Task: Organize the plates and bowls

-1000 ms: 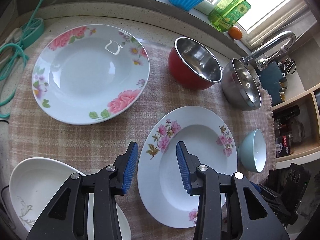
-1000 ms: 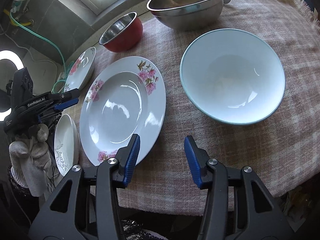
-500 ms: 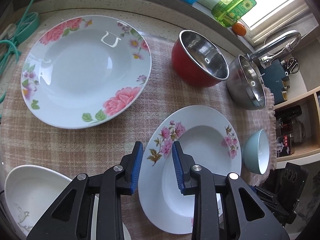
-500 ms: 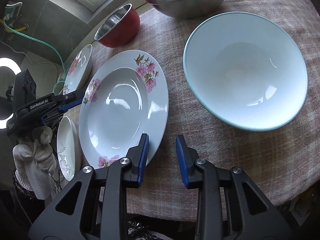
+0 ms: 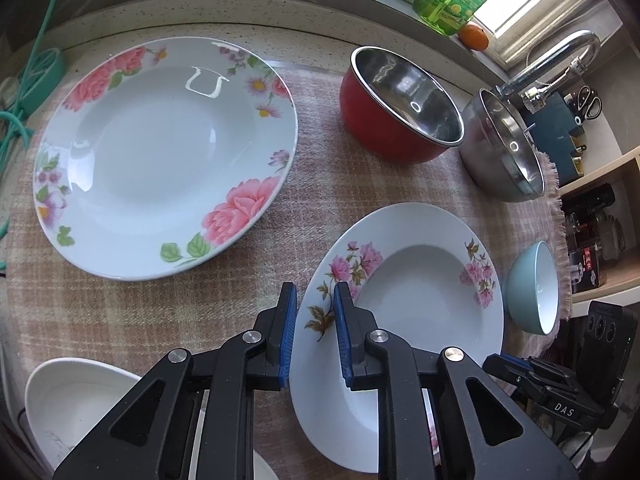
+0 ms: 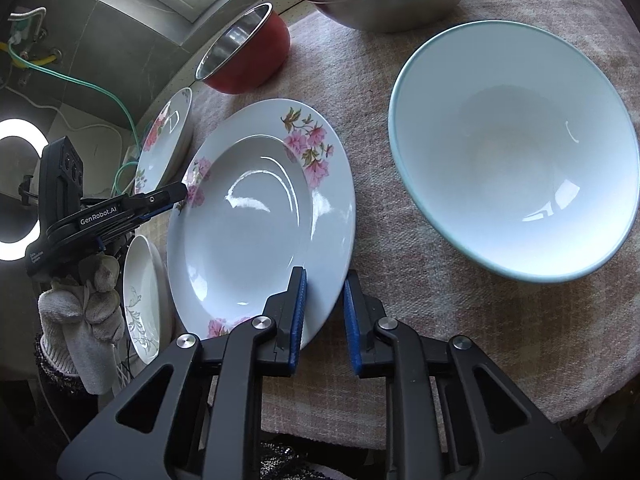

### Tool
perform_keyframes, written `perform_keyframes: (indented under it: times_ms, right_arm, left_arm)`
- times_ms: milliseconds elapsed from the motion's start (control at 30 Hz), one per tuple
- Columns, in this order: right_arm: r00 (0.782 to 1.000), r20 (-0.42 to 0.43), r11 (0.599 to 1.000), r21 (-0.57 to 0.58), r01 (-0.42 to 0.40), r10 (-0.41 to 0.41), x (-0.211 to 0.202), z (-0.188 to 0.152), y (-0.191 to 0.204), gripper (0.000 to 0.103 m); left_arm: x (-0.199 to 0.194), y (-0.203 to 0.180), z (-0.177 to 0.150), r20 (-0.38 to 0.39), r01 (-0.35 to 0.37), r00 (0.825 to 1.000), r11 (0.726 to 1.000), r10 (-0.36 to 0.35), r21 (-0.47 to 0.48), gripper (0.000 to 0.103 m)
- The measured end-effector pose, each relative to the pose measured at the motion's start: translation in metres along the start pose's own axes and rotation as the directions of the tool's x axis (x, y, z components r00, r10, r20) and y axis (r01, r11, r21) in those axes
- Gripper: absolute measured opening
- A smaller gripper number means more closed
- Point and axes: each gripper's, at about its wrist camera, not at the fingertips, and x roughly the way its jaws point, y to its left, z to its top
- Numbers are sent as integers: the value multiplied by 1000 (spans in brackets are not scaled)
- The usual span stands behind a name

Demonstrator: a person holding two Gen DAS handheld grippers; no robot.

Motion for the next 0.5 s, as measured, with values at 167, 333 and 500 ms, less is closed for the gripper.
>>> perform_keyframes:
  times_ms: [167, 333, 500]
  right_arm:
    - [1000, 1, 1000, -6, 5, -5, 0, -1, 0, 19]
    - [1000, -3, 1000, -11, 18, -18, -1, -1, 3, 19]
    - [1000, -12, 999, -19, 27, -27, -4, 0, 2, 19]
  left_arm:
    - [0, -1, 0, -12, 8, 1000, 1000, -8, 15, 17]
    - [0, -4, 0, -20, -1, 1000, 1000, 1, 26, 17]
    - [1, -5, -3, -32, 3, 999, 1000, -2, 20, 17]
